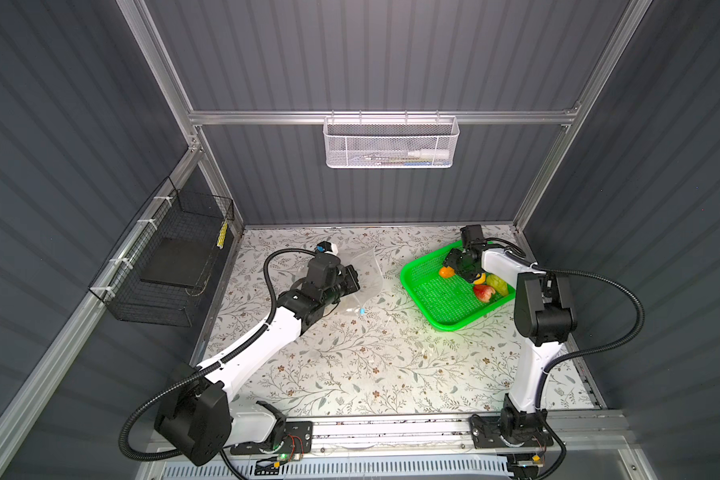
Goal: Place the food in the zip-top bag and seal the zipper
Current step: 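Move the right gripper into the basket and grasp the orange elongated fruit, then carry the orange fruit to the bag mouth held by the left gripper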
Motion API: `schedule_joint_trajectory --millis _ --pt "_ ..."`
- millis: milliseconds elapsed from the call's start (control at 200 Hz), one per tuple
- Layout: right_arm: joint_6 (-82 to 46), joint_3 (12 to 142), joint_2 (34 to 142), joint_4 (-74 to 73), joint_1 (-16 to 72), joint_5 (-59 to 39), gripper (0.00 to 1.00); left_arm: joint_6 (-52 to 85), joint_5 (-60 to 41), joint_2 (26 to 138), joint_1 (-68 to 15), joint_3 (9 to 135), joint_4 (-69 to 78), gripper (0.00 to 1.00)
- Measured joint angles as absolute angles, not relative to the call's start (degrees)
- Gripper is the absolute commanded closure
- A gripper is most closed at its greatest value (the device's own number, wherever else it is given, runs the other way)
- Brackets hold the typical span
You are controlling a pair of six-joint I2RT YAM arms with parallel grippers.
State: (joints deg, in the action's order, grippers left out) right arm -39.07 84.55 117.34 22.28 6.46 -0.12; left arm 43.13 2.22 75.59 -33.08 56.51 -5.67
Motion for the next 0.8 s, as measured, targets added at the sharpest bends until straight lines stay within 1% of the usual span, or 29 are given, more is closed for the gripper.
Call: schedule_joint_trajectory --millis 100,180,275,410,625,800 --pt "-39.46 84.58 117.71 22.31 6.46 -0.27 0.26 43.13 2.52 75.59 -33.08 56.51 -6.00 1.00" --pt "-39.62 84.58 117.93 22.28 6.46 -0.47 0.29 43.13 2.59 75.59 -33.08 56.51 -6.20 1.00" --pt "-39.66 84.62 118.54 22.22 6.46 -0.71 0.34 43.13 2.59 75.59 -33.08 56.51 -6.37 1.00" --pt "-39.46 84.60 119.42 21.74 6.44 -0.93 0.45 43.13 2.63 75.59 -33.08 56.51 -6.37 1.00" --pt "-39.00 84.55 119.42 20.99 6.24 -1.08 0.54 43.13 2.96 75.59 -33.08 56.51 -6.37 1.00" --pt "-38.30 83.53 118.63 20.34 6.20 -1.15 0.56 43.13 2.98 75.57 -33.08 56.51 -6.39 1.00"
